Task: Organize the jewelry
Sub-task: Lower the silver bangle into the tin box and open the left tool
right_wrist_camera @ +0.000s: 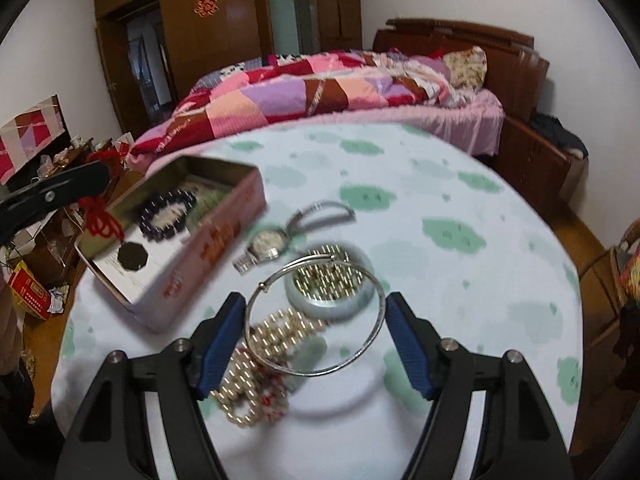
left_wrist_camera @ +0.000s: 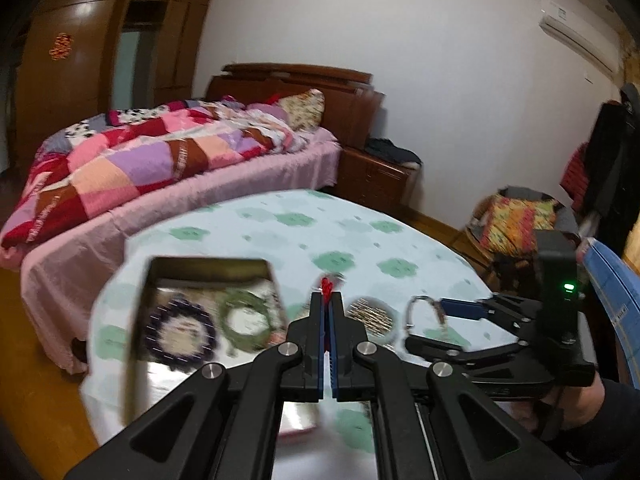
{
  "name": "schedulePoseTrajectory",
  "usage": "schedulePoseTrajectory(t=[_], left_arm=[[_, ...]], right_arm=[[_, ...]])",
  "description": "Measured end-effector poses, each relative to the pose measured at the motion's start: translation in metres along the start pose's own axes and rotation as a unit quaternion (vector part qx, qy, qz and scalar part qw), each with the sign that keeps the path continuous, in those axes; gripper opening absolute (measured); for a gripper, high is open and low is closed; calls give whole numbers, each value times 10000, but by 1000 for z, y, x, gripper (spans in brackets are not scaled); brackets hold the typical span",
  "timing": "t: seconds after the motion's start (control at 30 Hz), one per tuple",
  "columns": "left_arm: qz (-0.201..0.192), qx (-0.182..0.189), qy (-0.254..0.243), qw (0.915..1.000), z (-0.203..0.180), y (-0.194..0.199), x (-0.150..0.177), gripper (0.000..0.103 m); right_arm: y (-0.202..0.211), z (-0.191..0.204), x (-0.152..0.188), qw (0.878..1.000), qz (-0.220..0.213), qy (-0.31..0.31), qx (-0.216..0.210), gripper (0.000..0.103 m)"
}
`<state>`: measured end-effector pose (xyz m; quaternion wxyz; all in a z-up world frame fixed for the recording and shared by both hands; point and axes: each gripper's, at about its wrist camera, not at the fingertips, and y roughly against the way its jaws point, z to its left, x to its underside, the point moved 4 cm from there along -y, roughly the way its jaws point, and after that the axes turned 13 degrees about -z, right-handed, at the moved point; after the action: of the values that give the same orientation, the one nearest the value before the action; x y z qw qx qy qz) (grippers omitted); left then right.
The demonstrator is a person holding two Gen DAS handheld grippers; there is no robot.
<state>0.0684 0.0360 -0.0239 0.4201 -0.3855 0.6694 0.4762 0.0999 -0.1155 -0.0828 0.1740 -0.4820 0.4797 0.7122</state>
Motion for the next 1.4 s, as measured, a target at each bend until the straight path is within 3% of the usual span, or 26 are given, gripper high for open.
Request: schedulePoseTrajectory(t=[0.2, 0.33, 0.77, 1.4], left_arm=[[-169, -531, 74, 9984, 40, 6, -12, 0], [-159, -686, 121, 9974, 55, 3, -10, 0], [88, -781, 236, 9966, 70, -10, 8, 0], [282, -836, 324, 9956, 80, -20, 18, 0]], right_arm=[[-7, 20, -25, 9994, -228, 208, -158, 74], [-15, 39, -39, 9981, -338, 419, -290, 74], [-40, 88, -57, 9935, -484, 790, -659, 74], [-68, 125, -45, 9892, -323, 1083, -935, 74]])
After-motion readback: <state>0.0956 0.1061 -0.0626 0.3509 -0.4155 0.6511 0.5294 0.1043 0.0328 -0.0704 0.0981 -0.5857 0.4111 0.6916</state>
